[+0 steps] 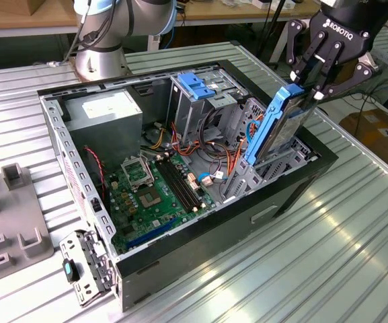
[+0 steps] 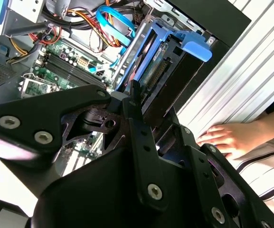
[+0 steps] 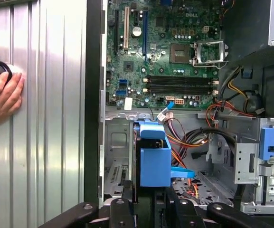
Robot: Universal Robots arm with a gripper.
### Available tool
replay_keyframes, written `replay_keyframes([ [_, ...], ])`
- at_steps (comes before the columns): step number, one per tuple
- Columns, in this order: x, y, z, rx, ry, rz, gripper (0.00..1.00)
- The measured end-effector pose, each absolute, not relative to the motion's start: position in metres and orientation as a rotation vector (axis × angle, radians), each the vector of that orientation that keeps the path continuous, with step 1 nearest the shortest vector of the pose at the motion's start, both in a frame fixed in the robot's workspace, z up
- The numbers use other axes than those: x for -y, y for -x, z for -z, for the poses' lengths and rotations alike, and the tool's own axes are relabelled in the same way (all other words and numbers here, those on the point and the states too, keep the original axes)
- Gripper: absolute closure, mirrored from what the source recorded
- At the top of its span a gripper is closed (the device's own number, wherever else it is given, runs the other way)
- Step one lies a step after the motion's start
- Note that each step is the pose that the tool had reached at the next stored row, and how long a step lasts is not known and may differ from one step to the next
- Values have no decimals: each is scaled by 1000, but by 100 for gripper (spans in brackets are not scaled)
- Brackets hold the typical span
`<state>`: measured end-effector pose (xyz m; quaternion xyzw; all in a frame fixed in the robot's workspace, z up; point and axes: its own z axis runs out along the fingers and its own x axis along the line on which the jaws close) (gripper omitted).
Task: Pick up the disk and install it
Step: 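Insert the disk into the insertion slot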
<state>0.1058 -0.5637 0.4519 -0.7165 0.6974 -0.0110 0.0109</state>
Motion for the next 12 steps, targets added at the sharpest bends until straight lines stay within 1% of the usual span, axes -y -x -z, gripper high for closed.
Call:
replay_keyframes([
  [6, 564, -108, -434, -2176, 2235, 34, 65],
  [12, 564, -111, -425, -2176, 2235, 35, 65],
])
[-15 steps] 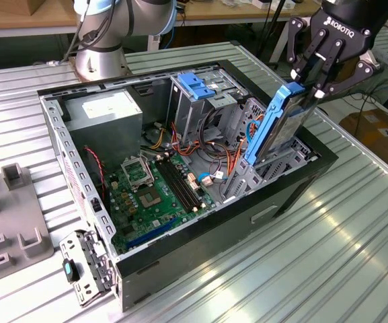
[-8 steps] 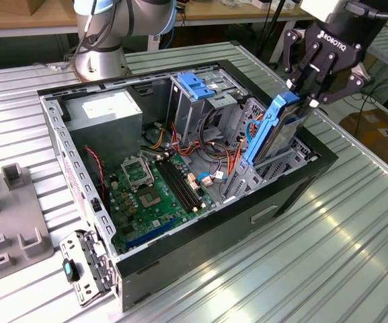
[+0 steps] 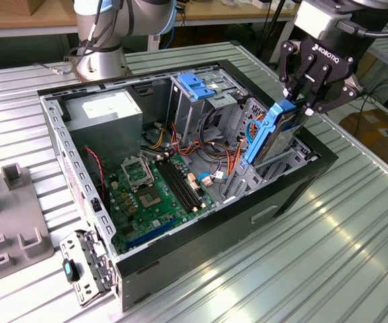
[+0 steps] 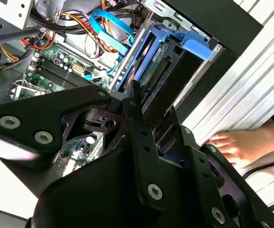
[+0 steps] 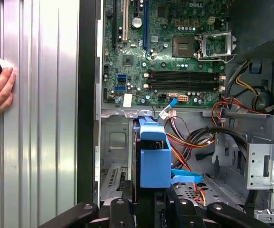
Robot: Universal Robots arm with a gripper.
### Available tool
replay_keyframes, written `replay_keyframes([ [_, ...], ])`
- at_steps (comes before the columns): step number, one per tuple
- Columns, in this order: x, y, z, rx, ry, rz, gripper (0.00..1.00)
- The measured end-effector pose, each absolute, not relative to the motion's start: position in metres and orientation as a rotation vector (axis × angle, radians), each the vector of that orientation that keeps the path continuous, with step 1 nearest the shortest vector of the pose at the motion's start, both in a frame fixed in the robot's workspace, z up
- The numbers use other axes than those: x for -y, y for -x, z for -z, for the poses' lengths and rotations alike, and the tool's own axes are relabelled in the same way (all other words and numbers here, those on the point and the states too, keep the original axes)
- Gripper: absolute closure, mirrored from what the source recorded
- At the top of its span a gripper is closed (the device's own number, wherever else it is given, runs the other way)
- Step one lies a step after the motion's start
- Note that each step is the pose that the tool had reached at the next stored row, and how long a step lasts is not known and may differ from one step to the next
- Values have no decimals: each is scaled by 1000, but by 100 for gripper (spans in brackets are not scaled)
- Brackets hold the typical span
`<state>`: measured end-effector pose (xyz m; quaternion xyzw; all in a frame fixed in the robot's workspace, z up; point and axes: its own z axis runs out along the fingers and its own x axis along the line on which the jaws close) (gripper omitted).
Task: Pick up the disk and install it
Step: 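Insert the disk into the insertion slot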
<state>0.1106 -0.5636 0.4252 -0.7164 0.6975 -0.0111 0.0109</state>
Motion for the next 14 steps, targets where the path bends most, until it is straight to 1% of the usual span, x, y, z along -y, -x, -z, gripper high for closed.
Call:
replay_keyframes([
  [4, 564, -110, -425, -2175, 2234, 36, 65],
  [9, 564, -107, -422, -2163, 2223, 61, 65],
  [14, 564, -107, -422, -2163, 2223, 61, 65],
])
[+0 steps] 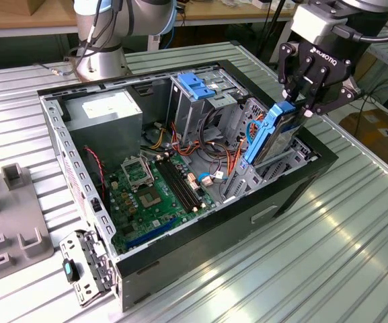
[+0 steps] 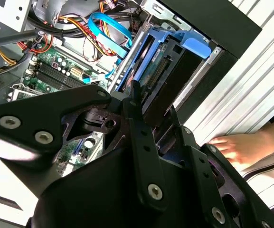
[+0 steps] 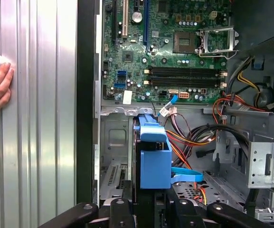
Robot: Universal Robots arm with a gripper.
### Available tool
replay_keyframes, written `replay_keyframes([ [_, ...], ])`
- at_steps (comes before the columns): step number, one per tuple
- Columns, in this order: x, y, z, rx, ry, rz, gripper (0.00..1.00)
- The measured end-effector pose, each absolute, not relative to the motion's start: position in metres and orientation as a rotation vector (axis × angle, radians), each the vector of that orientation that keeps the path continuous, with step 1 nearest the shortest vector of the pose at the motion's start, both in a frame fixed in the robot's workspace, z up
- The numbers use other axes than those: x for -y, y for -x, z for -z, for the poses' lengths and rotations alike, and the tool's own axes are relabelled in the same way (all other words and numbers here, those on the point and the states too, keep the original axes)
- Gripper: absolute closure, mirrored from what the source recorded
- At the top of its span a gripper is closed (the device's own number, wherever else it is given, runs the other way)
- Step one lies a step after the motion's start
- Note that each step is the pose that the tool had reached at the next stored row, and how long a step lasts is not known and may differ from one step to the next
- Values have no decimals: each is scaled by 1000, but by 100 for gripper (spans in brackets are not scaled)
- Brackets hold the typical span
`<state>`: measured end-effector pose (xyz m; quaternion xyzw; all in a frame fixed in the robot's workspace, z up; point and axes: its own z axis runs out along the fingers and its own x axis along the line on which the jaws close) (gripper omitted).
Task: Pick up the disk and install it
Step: 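Insert the disk into the insertion slot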
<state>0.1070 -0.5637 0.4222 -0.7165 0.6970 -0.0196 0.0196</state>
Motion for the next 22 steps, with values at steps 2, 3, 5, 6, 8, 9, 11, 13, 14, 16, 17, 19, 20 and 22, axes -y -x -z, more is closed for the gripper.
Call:
replay_keyframes([
  [2, 564, -107, -422, -2163, 2223, 61, 65],
  [3, 564, -107, -422, -2163, 2224, 61, 65],
  [5, 564, -107, -422, -2163, 2224, 61, 65],
  [6, 564, -107, -422, -2163, 2224, 61, 64],
  [8, 564, -107, -422, -2162, 2224, 61, 57],
  [9, 564, -107, -422, -2162, 2224, 61, 57],
  [11, 564, -107, -422, -2162, 2224, 61, 57],
  [13, 564, -105, -418, -2163, 2224, 61, 57],
  [14, 564, -103, -415, -2162, 2224, 61, 57],
  [16, 564, -101, -412, -2162, 2224, 61, 57],
  [17, 564, -100, -408, -2162, 2224, 61, 57],
  [19, 564, -100, -403, -2162, 2224, 61, 57],
  [20, 564, -100, -399, -2162, 2224, 61, 57],
  [22, 564, -99, -392, -2162, 2224, 61, 57],
])
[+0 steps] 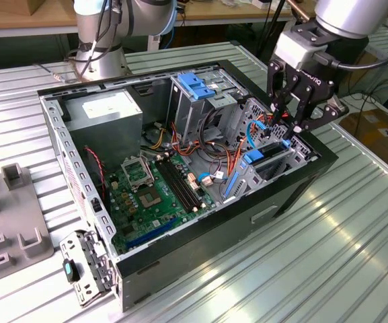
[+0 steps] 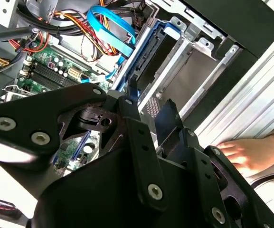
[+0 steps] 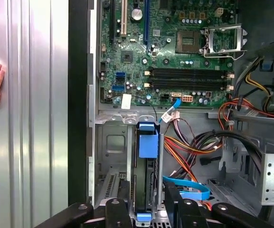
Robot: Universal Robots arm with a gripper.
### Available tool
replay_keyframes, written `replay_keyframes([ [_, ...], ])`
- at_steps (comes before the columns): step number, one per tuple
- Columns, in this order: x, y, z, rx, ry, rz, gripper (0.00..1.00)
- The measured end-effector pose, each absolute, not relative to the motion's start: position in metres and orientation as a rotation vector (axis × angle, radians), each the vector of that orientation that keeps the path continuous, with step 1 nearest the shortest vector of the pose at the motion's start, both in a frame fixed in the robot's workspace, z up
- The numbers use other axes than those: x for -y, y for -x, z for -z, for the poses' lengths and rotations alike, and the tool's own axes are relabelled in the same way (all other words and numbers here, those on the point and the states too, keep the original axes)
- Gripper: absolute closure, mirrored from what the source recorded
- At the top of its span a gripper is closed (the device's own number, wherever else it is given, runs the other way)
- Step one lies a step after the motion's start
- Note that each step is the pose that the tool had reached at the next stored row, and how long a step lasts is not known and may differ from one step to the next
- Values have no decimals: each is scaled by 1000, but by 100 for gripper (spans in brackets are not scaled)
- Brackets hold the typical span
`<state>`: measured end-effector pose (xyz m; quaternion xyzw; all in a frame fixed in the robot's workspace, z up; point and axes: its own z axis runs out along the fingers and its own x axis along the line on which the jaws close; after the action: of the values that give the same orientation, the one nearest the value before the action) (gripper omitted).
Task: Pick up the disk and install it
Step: 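Insert the disk into the insertion slot, then insert the first disk wire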
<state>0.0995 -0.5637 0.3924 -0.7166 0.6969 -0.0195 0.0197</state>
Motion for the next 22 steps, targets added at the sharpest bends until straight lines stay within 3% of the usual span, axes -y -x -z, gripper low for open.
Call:
replay_keyframes([
  [14, 564, -99, -359, -2162, 2224, 61, 57],
  [22, 564, -99, -357, -2162, 2224, 61, 57],
])
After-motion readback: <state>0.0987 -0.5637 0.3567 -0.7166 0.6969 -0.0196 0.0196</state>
